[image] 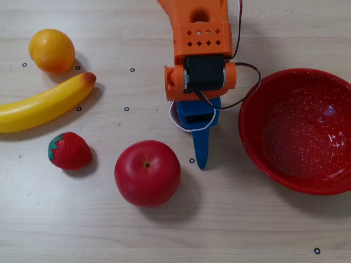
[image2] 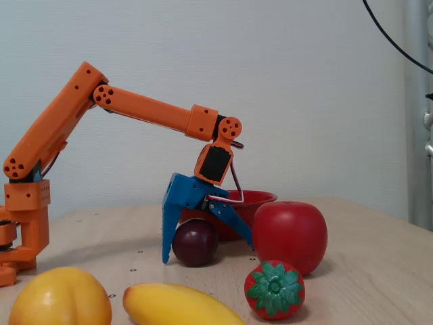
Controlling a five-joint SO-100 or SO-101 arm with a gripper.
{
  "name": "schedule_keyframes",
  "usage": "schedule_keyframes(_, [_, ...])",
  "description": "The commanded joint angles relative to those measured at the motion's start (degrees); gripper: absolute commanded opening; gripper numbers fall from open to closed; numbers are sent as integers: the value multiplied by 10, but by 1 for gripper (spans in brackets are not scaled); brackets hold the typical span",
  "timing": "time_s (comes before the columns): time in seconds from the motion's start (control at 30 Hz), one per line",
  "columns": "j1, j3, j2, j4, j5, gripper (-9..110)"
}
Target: Put plum in the red bowl.
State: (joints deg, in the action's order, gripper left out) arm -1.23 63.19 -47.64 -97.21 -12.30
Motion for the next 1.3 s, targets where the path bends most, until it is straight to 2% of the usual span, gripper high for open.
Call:
schedule_keyframes(0.0, [2, -36, -34, -11, 22, 63])
schedule_keyframes(0.47, [10, -34, -40, 4, 34, 56])
schedule_keyframes(0.87, [20, -25, -45, 14, 36, 56])
schedule_keyframes(1.27, [25, -9, -62, 31, 40, 43])
